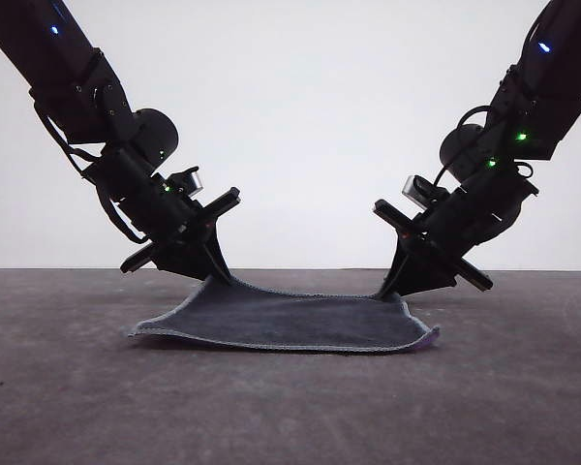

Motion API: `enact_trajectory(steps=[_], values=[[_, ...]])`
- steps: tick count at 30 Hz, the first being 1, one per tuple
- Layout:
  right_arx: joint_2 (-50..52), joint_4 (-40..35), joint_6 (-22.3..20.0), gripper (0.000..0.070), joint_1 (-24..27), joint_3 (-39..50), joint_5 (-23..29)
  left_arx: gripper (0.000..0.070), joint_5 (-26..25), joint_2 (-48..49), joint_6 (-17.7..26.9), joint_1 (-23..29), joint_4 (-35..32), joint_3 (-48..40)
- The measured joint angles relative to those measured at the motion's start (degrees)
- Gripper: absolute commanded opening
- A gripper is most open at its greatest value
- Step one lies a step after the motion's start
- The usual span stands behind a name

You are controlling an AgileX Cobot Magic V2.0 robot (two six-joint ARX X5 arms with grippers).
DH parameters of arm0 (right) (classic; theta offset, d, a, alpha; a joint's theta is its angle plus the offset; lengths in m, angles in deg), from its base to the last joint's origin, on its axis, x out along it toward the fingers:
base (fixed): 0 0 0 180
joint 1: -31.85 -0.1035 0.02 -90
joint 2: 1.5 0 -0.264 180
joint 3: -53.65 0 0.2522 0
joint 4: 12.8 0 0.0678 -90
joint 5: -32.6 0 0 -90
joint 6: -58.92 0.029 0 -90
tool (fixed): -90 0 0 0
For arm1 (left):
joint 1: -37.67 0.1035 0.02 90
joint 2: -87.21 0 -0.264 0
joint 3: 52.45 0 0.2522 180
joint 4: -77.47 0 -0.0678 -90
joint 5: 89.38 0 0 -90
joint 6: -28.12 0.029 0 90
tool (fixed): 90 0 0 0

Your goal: Fold clothes

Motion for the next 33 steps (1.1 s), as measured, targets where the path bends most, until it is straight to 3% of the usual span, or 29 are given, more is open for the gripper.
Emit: enact_trajectory(steps=[16, 33], values=[[3.9, 5.5, -6.8, 0.0002, -0.5, -0.2, 0.4, 0.0004, 0.0, 3.2, 4.1, -1.2, 2.8, 0.0], [8.0, 7.9, -8.7, 0.0002, -3.4, 0.0, 3.0, 0.0006, 1.3, 5.4, 6.6, -1.8, 6.8, -0.3]])
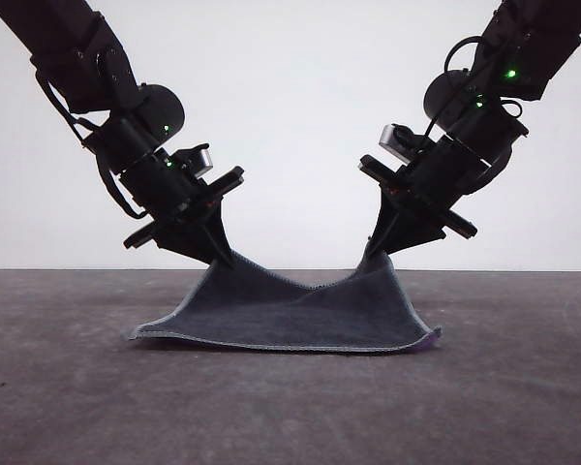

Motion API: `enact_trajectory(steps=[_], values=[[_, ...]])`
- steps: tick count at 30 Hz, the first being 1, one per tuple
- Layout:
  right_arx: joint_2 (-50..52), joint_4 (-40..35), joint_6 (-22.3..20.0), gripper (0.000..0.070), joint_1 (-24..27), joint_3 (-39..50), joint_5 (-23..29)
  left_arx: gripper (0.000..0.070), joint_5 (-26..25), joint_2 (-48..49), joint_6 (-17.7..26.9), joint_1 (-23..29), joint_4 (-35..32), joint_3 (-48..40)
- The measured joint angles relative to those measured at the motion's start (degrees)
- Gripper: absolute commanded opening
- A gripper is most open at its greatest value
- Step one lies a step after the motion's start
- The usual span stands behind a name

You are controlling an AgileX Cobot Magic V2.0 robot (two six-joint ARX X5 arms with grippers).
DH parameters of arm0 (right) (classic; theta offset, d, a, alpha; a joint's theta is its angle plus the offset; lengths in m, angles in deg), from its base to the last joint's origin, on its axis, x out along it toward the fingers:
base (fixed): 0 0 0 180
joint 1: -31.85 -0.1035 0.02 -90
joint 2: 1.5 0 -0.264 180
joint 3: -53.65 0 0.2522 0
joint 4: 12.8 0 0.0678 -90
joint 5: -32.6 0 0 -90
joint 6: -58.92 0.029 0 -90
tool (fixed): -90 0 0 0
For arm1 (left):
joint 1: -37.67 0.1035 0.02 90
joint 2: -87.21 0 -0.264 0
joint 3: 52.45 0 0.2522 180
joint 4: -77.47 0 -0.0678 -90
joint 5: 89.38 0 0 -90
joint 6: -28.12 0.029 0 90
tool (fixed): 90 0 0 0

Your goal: Fold clothes

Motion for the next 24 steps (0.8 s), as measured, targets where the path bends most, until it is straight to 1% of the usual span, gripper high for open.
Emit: enact_trajectory(steps=[5, 12, 16, 20, 24], values=[[1.6, -2.6, 0.0, 0.0002, -0.1, 3.6, 0.9, 0.0006, 0.1, 2.8, 0.9, -0.2, 0.5, -0.1], [10.6, -8.2, -0.2, 0.0002, -0.6, 12.0, 3.1, 0.0006, 0.7, 5.6, 1.0, -0.8, 0.2, -2.4], [14.5, -10.4, -0.3, 0.0002, -0.6, 16.7, 3.2, 0.0006, 2.3, 9.2, 1.0, -1.9, -2.7, -8.1], [16.5, -10.6, -0.4, 0.0002, -0.9, 19.7, 3.2, 0.0006, 3.0, 14.3, 0.6, -2.8, -8.5, -15.8], [17.5, -11.5, -0.5, 0.0002, -1.8, 22.0, 4.0, 0.0006, 3.2, 19.4, -0.8, -3.0, -13.7, -24.3]])
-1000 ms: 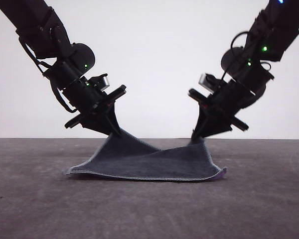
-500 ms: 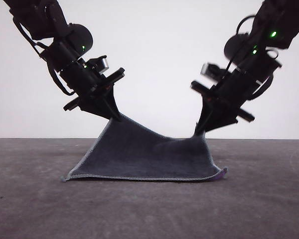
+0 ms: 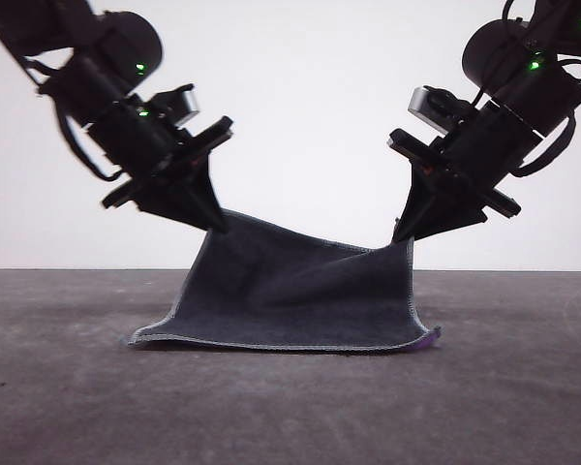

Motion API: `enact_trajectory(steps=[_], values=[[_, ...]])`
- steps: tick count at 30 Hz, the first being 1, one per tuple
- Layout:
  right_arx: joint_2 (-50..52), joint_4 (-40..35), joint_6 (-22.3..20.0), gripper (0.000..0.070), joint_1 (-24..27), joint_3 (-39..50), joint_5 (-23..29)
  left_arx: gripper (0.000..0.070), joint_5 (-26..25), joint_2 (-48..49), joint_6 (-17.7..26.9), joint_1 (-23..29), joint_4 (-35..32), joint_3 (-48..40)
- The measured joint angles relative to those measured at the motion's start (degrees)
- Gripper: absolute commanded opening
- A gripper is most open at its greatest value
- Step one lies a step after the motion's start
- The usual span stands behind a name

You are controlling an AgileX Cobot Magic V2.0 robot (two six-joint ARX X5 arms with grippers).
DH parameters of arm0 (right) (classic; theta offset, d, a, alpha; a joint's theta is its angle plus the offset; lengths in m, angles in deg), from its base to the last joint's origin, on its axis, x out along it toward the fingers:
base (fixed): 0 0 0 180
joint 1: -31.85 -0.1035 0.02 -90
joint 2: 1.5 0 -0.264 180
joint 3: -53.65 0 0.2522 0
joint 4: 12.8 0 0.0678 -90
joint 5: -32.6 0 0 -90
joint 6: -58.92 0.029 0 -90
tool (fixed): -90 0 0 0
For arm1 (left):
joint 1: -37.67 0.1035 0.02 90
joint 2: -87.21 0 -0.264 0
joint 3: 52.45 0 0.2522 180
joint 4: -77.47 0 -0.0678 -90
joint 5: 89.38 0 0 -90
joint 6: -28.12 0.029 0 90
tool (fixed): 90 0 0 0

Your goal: Fold clothes

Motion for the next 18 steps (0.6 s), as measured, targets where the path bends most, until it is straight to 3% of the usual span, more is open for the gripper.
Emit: enact_trajectory(steps=[8, 18], values=[[4.7, -6.9, -0.5, 0.0002, -4.2, 8.5, 5.3, 0.0006, 0.2, 6.5, -2.9, -0.7, -7.8, -14.9], [11.8, -13.5, -0.5, 0.0002, -5.9, 18.3, 9.3, 0.0005, 1.4, 11.1, -3.9, -2.1, -10.2, -20.9]])
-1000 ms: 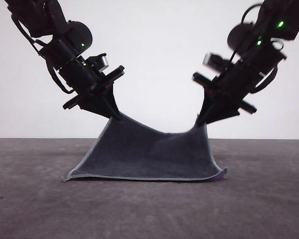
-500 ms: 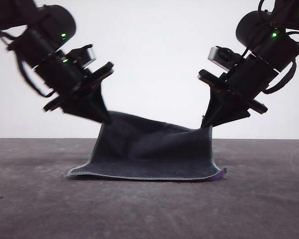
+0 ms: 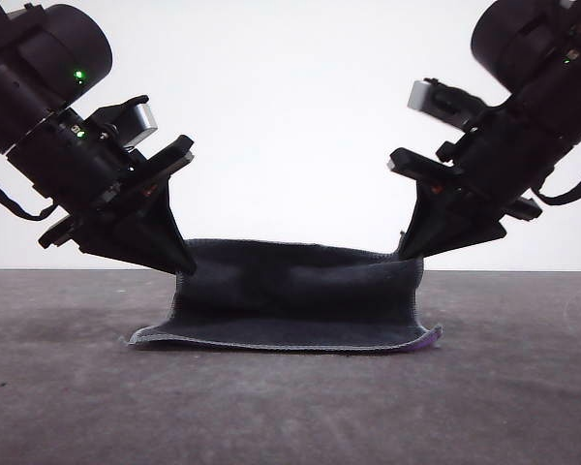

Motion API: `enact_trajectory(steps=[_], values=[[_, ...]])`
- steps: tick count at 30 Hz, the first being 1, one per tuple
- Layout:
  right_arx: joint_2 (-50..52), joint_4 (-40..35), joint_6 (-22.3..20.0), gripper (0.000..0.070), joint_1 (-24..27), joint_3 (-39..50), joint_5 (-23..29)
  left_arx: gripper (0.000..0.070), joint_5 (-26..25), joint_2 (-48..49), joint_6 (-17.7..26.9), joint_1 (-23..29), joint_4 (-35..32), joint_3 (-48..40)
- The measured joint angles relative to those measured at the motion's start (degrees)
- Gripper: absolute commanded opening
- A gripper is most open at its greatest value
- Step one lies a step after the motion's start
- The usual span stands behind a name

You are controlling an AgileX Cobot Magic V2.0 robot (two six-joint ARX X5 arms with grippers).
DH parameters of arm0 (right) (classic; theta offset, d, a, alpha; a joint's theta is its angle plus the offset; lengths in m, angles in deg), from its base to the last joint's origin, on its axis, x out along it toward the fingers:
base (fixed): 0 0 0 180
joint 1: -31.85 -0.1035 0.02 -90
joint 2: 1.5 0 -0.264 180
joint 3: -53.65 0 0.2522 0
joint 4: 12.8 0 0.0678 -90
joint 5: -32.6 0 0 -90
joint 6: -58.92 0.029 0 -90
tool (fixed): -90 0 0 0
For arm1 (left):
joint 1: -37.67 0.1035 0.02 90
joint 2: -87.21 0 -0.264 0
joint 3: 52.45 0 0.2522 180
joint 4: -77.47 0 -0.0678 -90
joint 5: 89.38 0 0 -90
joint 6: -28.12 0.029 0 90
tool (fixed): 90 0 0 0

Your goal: Fold clothes

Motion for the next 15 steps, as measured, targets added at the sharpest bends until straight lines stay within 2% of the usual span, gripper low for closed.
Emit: enact_trajectory(steps=[15], values=[[1.6, 0.3, 0.0, 0.0002, -0.7, 3.2, 0.2, 0.0005, 2.5, 0.3, -1.3, 0.0, 1.6, -0.5]])
